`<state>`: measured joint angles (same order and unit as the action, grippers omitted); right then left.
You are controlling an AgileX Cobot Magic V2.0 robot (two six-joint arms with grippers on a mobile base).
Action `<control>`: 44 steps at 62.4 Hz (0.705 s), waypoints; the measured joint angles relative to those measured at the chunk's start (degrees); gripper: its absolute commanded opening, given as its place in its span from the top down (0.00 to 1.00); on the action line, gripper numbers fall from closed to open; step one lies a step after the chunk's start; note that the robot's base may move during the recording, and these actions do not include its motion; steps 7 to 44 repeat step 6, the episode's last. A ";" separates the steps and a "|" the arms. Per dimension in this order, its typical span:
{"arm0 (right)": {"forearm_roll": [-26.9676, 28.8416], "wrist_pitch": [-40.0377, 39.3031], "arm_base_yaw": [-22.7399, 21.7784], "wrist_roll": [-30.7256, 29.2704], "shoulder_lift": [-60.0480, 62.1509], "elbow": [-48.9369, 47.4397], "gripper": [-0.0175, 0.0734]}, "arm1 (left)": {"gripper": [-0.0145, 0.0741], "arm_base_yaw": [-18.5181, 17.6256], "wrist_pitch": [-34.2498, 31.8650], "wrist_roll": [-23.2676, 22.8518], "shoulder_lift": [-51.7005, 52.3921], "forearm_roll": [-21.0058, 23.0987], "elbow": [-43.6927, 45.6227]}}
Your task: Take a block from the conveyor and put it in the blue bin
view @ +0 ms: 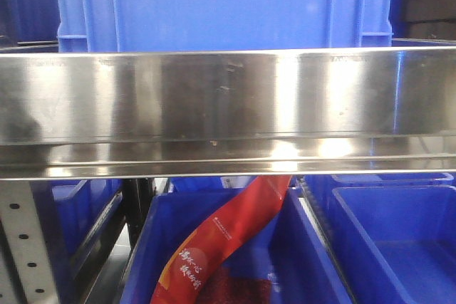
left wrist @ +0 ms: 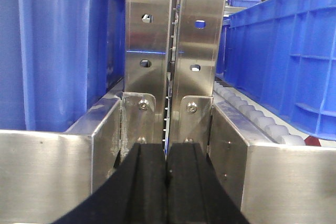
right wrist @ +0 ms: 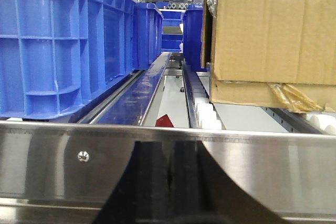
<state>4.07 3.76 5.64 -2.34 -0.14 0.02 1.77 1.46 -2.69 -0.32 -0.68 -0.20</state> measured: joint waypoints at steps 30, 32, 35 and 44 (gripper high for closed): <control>0.00 0.00 0.00 0.00 0.00 0.00 0.99 | 0.96 0.00 0.00 0.00 0.00 0.00 0.00; 0.00 0.00 0.00 0.00 0.00 0.00 0.99 | 0.96 0.00 0.00 0.00 0.00 0.00 0.00; 0.00 0.00 0.00 0.00 0.00 0.00 0.99 | 0.96 0.00 0.00 0.00 0.00 0.00 0.00; 0.00 0.00 0.00 0.00 0.00 0.00 0.99 | 0.96 0.00 0.00 0.00 0.00 0.00 0.00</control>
